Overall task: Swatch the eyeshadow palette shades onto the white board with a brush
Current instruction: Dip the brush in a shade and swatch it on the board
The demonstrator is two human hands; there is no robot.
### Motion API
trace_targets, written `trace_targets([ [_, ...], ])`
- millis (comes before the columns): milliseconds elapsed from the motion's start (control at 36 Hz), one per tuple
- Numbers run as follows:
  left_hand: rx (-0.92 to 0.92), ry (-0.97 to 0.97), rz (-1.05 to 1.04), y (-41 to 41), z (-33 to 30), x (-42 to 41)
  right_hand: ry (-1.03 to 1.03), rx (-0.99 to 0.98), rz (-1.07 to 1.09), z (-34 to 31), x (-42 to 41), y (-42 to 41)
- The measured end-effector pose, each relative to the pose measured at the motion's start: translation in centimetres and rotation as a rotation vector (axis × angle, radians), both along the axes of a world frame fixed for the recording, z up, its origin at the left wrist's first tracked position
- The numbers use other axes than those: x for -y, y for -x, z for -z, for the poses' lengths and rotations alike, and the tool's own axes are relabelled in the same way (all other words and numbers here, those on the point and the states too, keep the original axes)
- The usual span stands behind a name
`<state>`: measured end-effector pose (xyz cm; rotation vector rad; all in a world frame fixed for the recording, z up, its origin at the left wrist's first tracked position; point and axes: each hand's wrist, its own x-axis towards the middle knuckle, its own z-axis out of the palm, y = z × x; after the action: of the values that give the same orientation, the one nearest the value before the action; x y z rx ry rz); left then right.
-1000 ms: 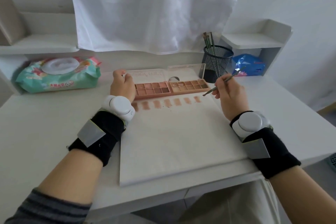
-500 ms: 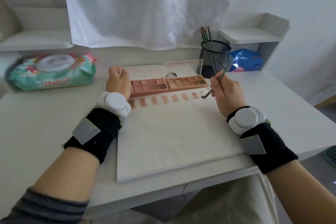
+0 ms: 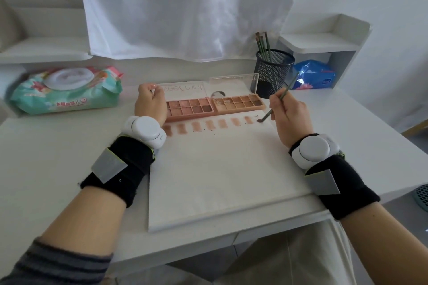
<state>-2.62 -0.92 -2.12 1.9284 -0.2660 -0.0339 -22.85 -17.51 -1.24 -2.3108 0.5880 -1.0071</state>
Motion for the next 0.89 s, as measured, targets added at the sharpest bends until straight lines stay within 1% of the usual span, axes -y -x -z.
trace_targets([
  [167,-0.007,0.001,0.002,0.07,0.03,-0.01,-0.008,0.076,0.039,0.03,-0.03,-0.05],
  [333,-0.002,-0.005,0.001,0.15,-0.01,-0.03,-0.034,0.012,0.0,0.24,0.26,-0.29],
  [472,0.001,-0.005,0.001,0.18,-0.04,-0.07,-0.035,0.043,0.017,0.21,0.33,-0.22],
  [694,-0.002,-0.01,-0.004,0.09,-0.07,-0.04,-0.062,0.011,0.009,0.38,0.79,-0.6],
  [889,0.0,-0.014,-0.004,0.14,-0.01,-0.05,-0.029,0.045,0.018,0.24,0.36,-0.32],
])
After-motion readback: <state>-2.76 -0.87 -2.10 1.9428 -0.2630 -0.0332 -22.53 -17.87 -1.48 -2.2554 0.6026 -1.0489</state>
